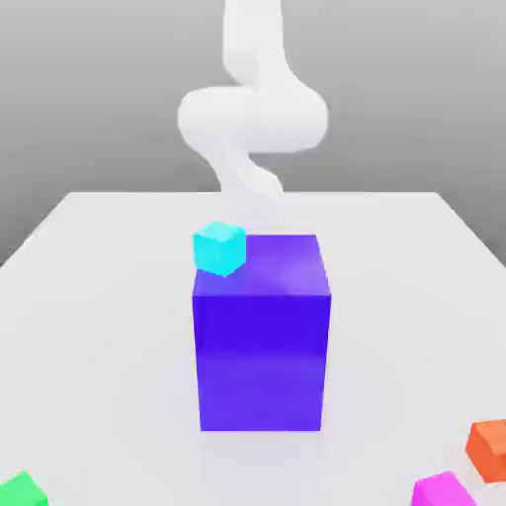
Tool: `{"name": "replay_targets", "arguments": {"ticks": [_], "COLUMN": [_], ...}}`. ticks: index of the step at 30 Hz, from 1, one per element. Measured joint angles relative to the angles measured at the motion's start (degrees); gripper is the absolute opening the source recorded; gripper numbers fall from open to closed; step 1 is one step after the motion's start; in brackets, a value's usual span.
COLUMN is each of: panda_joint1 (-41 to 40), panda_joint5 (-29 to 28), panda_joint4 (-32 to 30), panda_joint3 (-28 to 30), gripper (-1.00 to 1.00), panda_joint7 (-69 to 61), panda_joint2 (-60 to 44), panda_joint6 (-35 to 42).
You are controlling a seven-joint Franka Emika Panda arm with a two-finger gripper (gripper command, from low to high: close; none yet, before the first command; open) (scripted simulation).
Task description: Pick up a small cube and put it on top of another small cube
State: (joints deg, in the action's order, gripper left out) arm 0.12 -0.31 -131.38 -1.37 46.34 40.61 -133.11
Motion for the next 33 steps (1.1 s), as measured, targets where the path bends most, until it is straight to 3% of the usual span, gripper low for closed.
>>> {"name": "replay_targets", "arguments": {"ticks": [18,33], "panda_joint1": [3.2,10.9], "panda_joint5": [-6.0,-10.6], "panda_joint4": [2.9,6.0], "panda_joint3": [-9.0,-9.1], "gripper": [0.0,0.0], "panda_joint7": [6.4,11.2], "panda_joint2": [-37.7,-68.8], "panda_joint6": [-9.6,-19.8]}}
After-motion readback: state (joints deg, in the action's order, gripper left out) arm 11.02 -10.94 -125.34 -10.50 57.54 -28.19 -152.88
